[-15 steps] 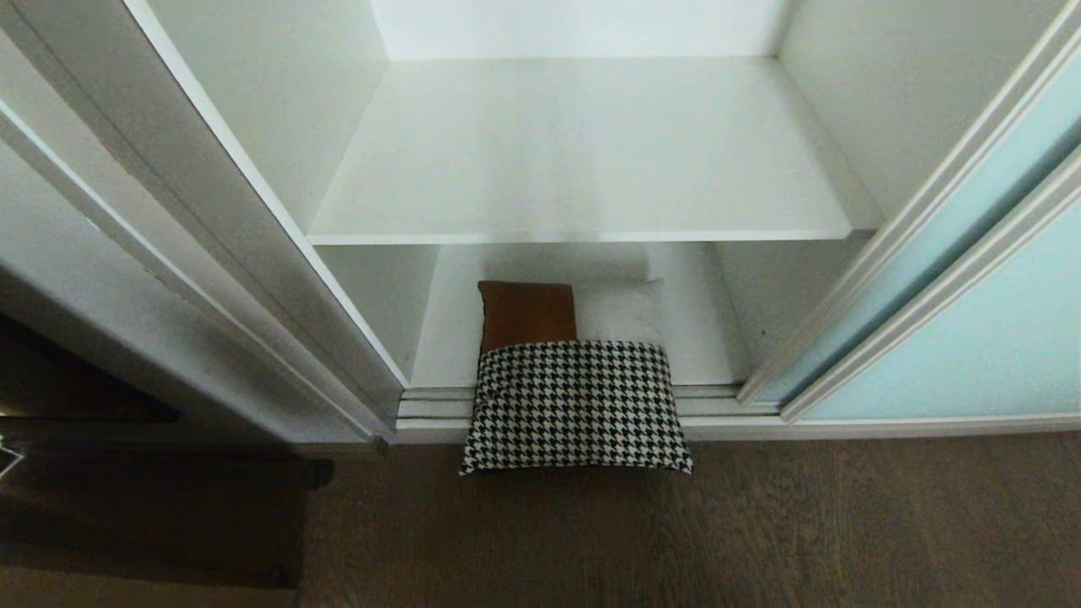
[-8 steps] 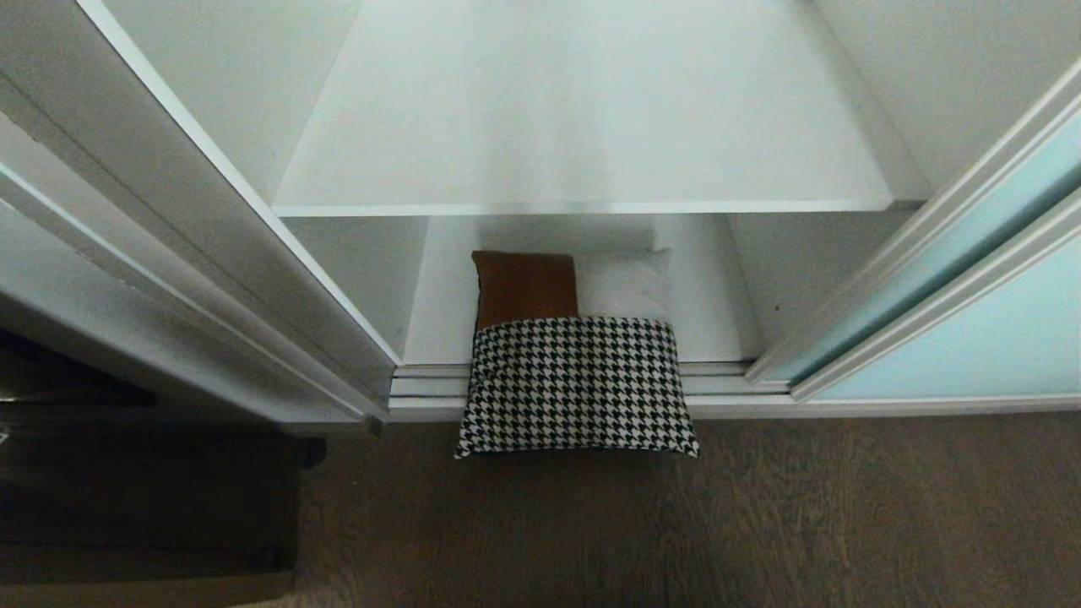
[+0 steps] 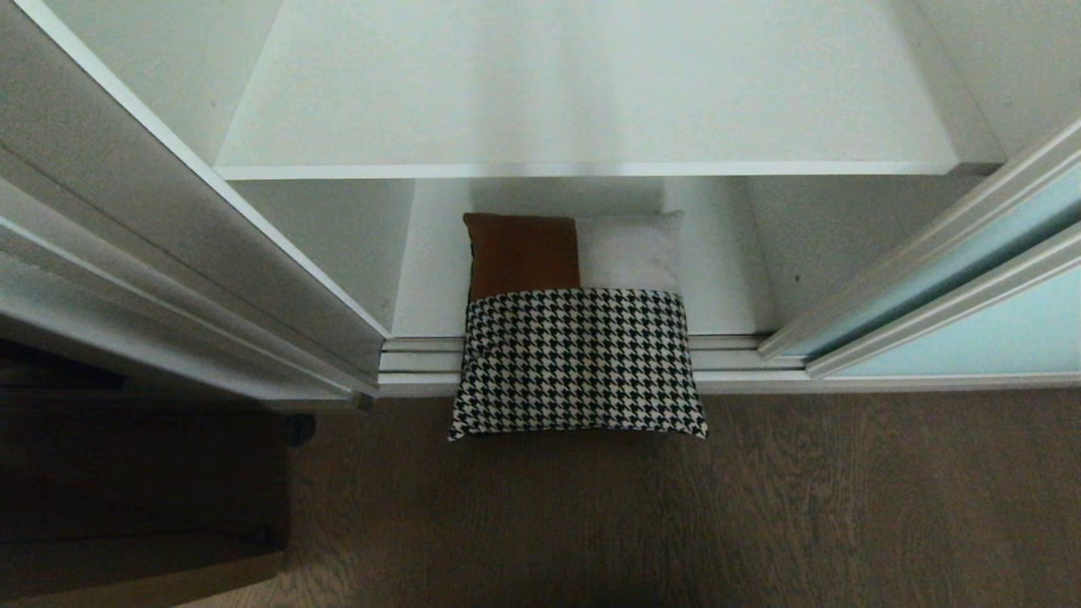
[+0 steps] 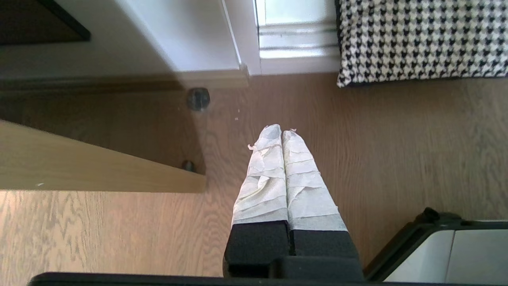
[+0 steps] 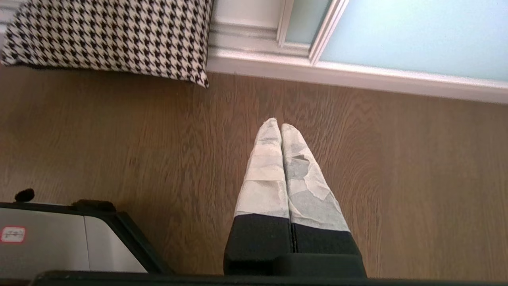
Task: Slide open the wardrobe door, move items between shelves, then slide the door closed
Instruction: Place the pillow on the lower shelf
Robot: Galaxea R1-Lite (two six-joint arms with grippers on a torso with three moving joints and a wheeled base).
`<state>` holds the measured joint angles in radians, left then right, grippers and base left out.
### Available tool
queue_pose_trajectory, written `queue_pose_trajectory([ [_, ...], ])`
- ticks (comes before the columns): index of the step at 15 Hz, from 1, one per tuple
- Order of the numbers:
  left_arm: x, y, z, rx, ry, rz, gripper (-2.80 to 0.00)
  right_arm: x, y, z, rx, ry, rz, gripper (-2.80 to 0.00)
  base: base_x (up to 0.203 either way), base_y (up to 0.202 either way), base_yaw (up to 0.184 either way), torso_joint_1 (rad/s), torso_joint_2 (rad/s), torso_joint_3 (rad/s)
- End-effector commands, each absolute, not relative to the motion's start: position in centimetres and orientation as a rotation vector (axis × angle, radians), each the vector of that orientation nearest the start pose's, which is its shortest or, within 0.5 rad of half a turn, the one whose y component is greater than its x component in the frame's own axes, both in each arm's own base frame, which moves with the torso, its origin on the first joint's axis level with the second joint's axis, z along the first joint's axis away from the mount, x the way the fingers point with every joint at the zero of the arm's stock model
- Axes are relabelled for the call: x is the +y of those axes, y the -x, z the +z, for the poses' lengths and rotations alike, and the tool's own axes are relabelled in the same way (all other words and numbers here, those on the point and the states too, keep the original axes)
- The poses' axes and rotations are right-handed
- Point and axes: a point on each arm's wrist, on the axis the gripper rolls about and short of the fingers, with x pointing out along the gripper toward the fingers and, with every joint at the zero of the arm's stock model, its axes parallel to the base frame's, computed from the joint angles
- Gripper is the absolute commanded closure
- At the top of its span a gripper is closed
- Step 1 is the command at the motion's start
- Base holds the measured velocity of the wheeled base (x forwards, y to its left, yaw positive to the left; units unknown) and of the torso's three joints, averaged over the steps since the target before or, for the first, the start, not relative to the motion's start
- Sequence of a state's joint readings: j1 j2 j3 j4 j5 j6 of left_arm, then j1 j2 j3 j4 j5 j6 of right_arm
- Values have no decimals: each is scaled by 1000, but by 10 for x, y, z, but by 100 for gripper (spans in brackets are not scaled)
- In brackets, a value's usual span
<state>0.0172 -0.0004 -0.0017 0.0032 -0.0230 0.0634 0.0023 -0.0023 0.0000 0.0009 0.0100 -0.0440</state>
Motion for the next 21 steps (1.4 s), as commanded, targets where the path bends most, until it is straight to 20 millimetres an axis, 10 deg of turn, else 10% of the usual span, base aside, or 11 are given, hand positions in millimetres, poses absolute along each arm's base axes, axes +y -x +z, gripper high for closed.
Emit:
queue_pose_trajectory([
  [1, -1, 23, 76, 3, -66, -6, 0, 0, 23, 75, -1, 44, 14, 0, 0, 0, 0, 4, 1, -198],
  [21, -1, 23, 75, 3, -68, 12, 0, 0, 25, 84, -3, 9, 3, 0, 0, 0, 0, 2, 1, -121],
])
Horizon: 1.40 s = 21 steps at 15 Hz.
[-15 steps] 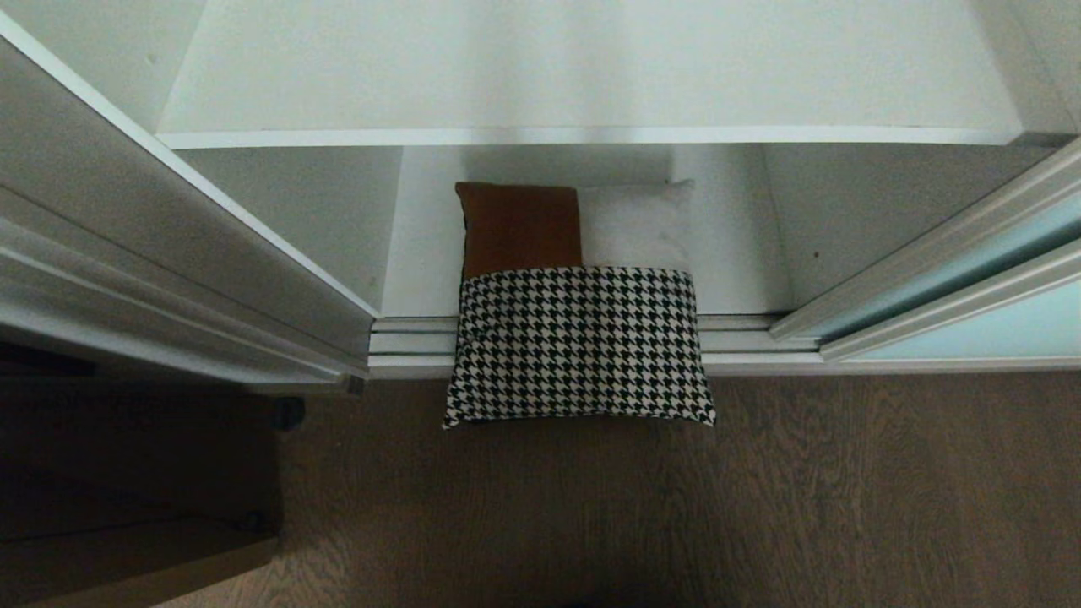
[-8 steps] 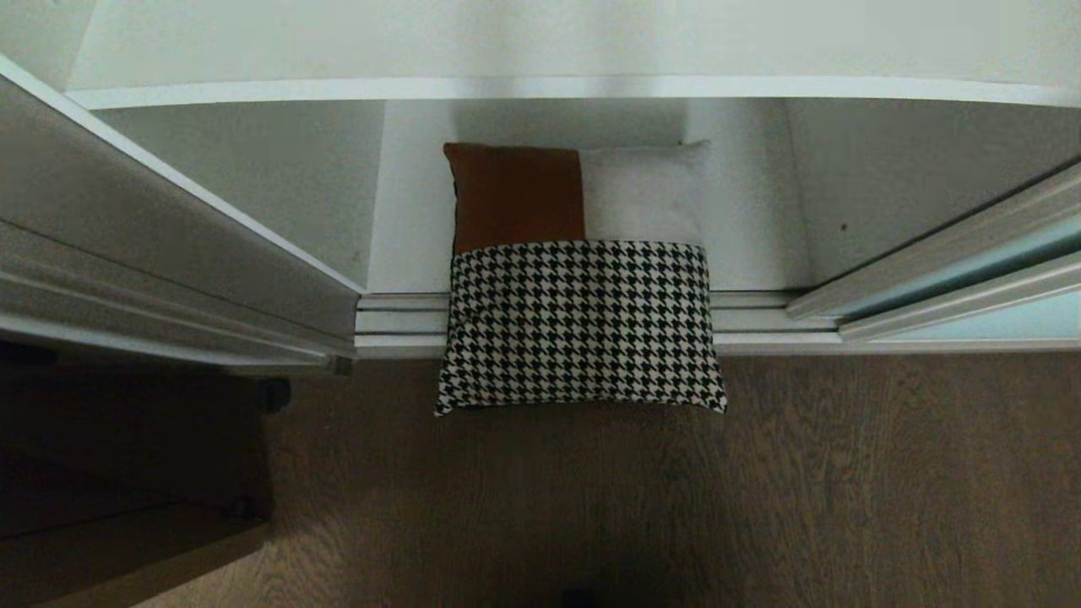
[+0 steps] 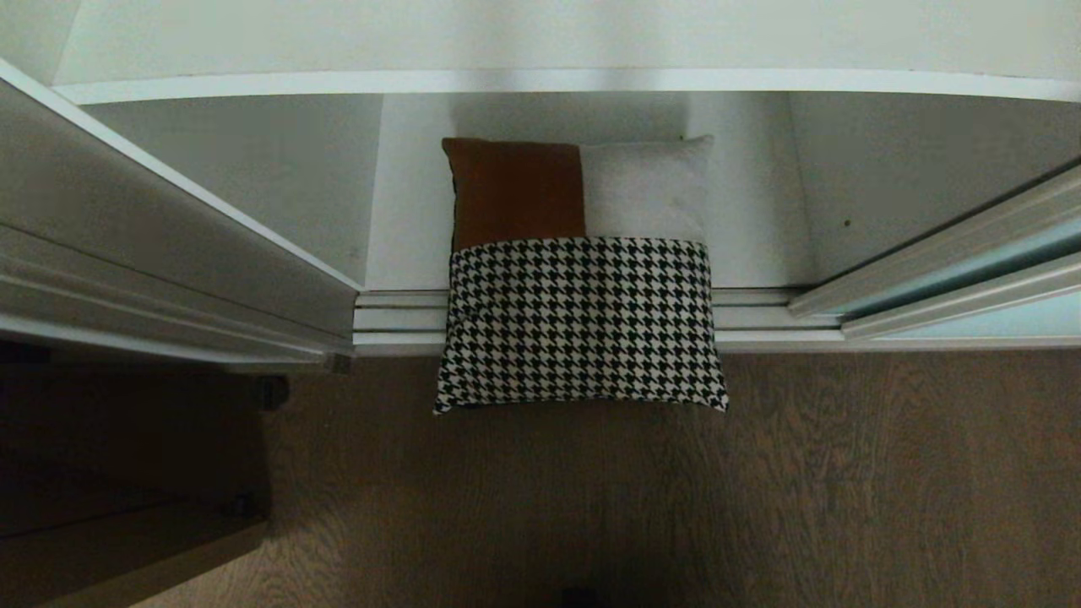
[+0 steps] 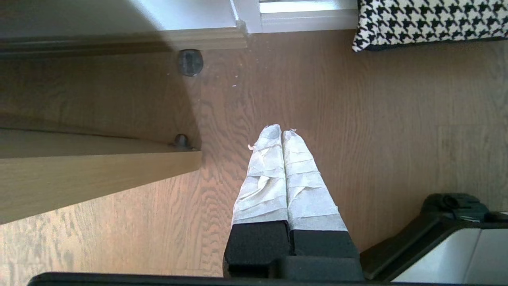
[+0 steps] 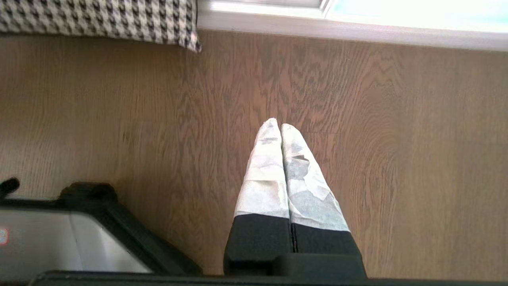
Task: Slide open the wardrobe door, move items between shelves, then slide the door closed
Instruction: Place the pillow on the lower shelf
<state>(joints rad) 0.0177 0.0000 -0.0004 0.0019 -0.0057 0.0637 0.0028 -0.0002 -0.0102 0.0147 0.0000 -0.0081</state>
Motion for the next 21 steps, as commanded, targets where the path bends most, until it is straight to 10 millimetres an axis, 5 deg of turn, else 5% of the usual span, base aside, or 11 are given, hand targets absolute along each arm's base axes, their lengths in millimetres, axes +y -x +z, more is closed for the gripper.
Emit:
queue_pose_trajectory([
  [1, -1, 23, 75, 3, -70, 12, 0, 0, 29, 95, -1, 6, 6, 0, 0, 0, 0, 0, 0, 0],
  [3, -1, 23, 75, 4, -86, 11, 0, 0, 38, 124, 44, -25, 20, 0, 0, 0, 0, 0, 0, 0],
  [12, -1, 23, 76, -5, -123, 3, 0, 3, 12, 161, 323, -75, 90, 0, 0, 0, 0, 0, 0, 0],
  [17, 0, 23, 144, 7, -48, 26, 0, 6, -10, 179, 407, -101, 258, 0, 0, 0, 0, 0, 0, 0],
  [21, -1, -20, 182, 218, 37, -32, 0, 7, -51, 176, 484, -114, 302, 0, 0, 0, 0, 0, 0, 0],
])
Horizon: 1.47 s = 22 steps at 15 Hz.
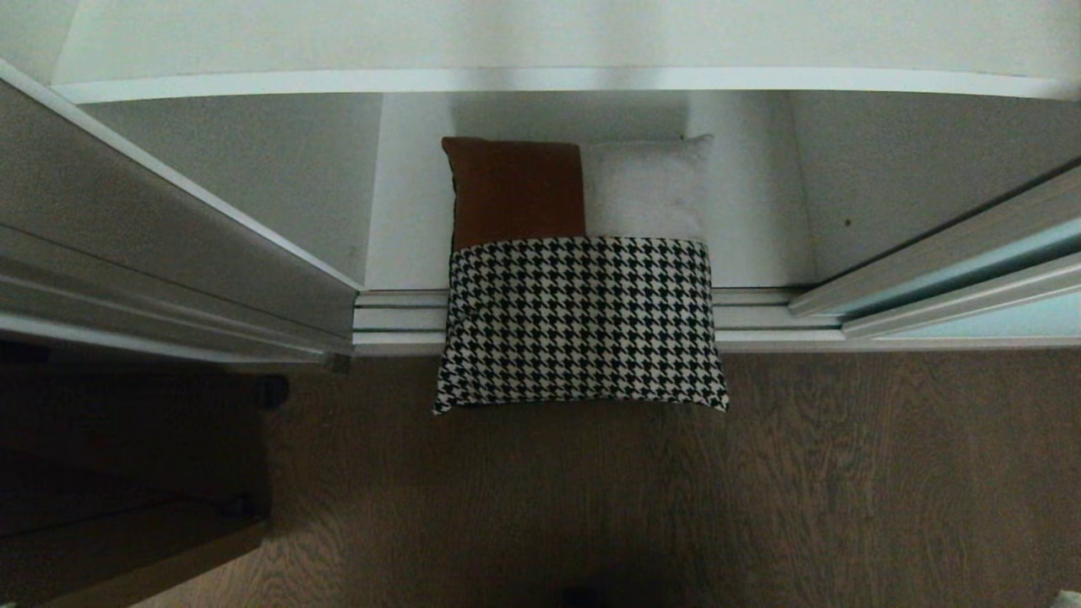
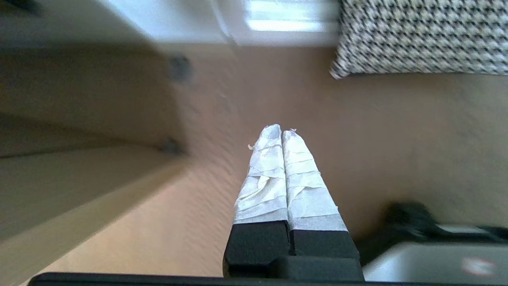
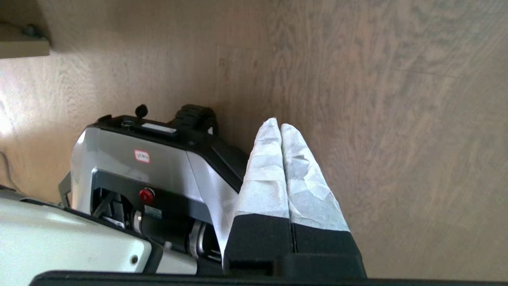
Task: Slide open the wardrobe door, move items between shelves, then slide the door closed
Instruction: Place the pillow on the lower shelf
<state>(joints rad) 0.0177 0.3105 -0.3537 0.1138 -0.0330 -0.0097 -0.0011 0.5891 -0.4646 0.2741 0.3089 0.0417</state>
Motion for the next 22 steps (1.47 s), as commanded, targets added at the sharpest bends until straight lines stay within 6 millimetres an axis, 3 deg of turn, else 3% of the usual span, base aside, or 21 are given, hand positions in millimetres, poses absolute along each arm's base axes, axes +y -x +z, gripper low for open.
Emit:
queue_pose_trajectory([
  [1, -1, -37, 190, 279, 69, -65, 0, 7, -66, 172, 501, -115, 307, 0, 0, 0, 0, 0, 0, 0],
  [5, -4, -111, 193, 514, 168, -214, 0, 9, -126, 154, 564, -77, 328, 0, 0, 0, 0, 0, 0, 0],
  [10, -15, -207, 160, 589, 191, -314, 0, 12, -202, 121, 578, -54, 348, 0, 0, 0, 0, 0, 0, 0],
  [15, -60, -262, 144, 630, 237, -443, 0, 28, -259, 86, 471, -63, 392, 0, 0, 0, 0, 0, 0, 0],
  [22, -108, -316, 89, 592, 216, -422, 0, 40, -307, 75, 402, -106, 411, 0, 0, 0, 0, 0, 0, 0],
])
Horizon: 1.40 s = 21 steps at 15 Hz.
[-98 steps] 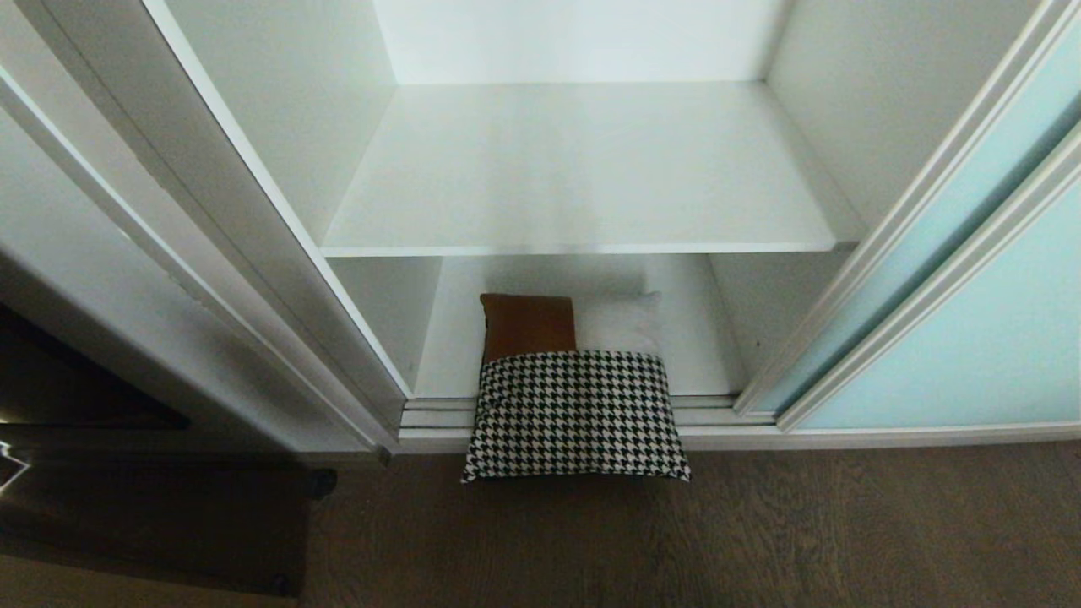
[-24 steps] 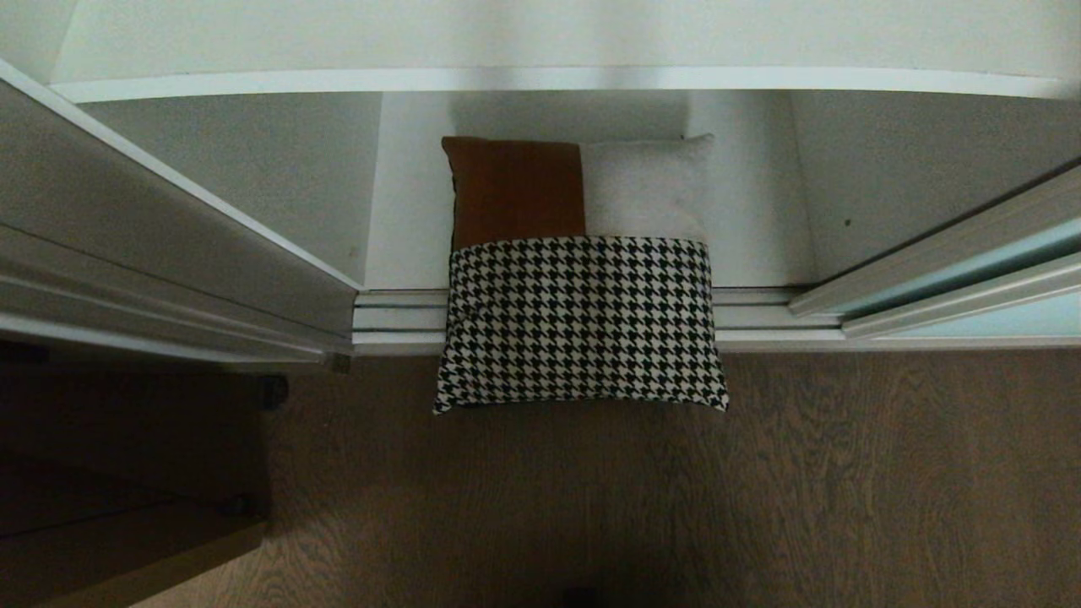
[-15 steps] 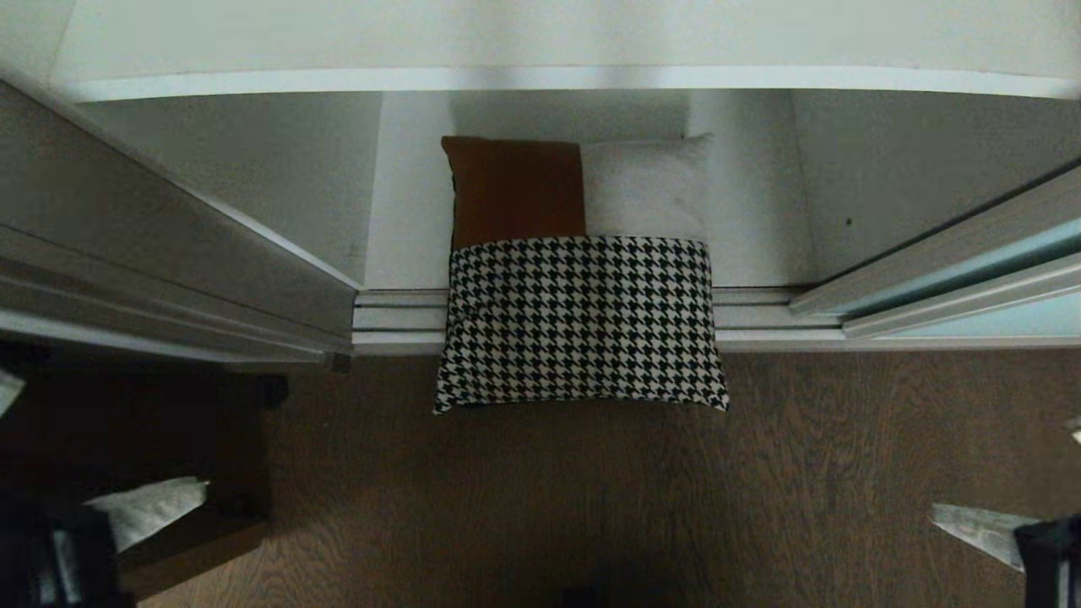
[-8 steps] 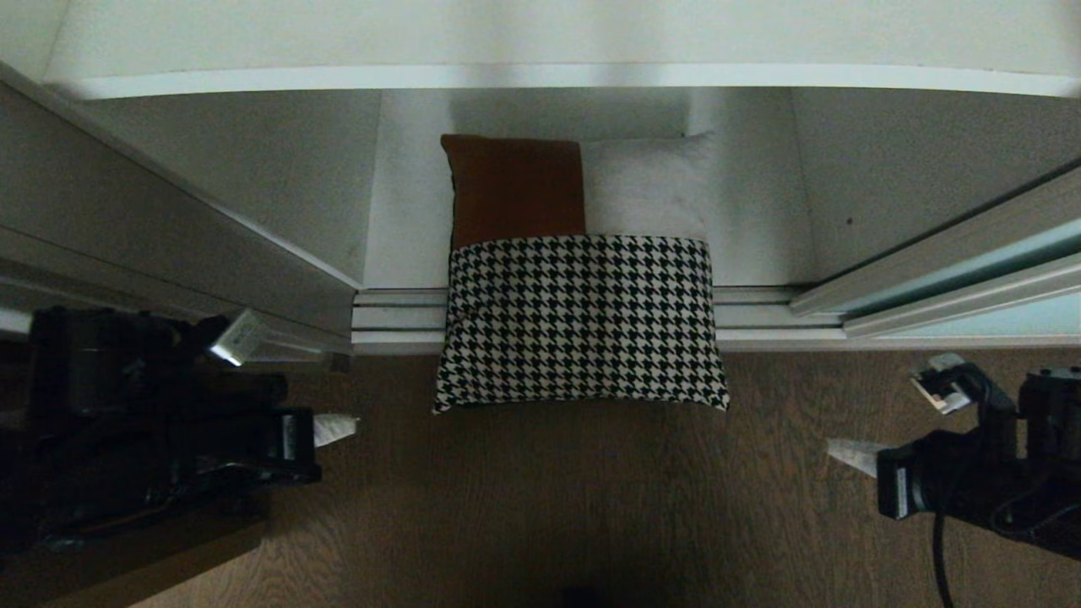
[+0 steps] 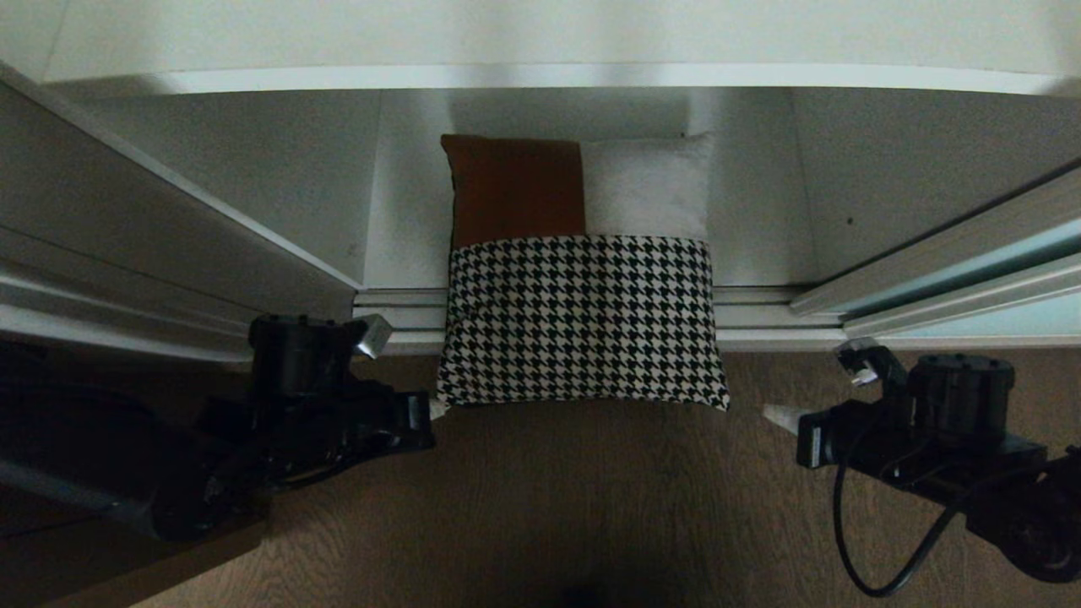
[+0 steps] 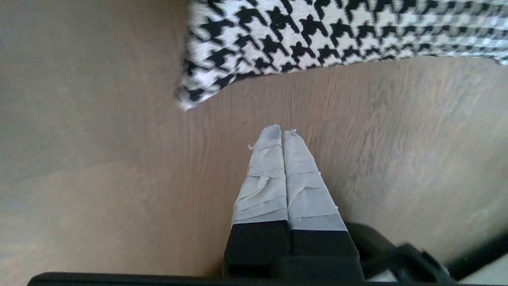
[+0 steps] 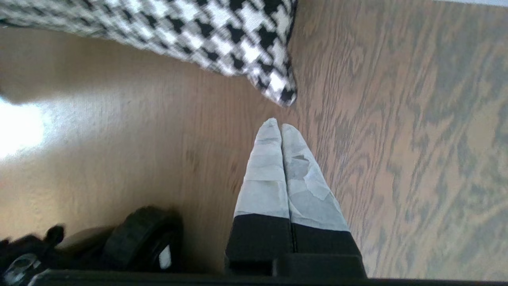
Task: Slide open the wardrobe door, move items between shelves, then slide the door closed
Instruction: Place the pillow on the lower shelf
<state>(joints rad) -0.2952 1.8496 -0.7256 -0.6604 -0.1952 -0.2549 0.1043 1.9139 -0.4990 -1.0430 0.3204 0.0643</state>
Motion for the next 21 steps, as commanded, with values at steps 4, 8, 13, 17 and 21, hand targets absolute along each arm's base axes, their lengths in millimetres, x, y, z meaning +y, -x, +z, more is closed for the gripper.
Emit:
queue_pose_trajectory([
  [4, -124, -348, 69, 596, 230, -415, 0, 54, -341, 67, 378, -99, 436, 0, 0, 0, 0, 0, 0, 0],
  [8, -132, -371, 29, 642, 219, -401, 0, 61, -365, 32, 431, -101, 439, 0, 0, 0, 0, 0, 0, 0],
  [13, -145, -412, -2, 542, 219, -372, 0, 71, -398, 12, 399, -86, 420, 0, 0, 0, 0, 0, 0, 0],
  [17, -153, -442, 18, 399, 221, -318, 0, 74, -421, -6, 385, -79, 404, 0, 0, 0, 0, 0, 0, 0],
  [21, -159, -453, 45, 278, 221, -259, 0, 72, -434, 1, 331, -80, 385, 0, 0, 0, 0, 0, 0, 0],
])
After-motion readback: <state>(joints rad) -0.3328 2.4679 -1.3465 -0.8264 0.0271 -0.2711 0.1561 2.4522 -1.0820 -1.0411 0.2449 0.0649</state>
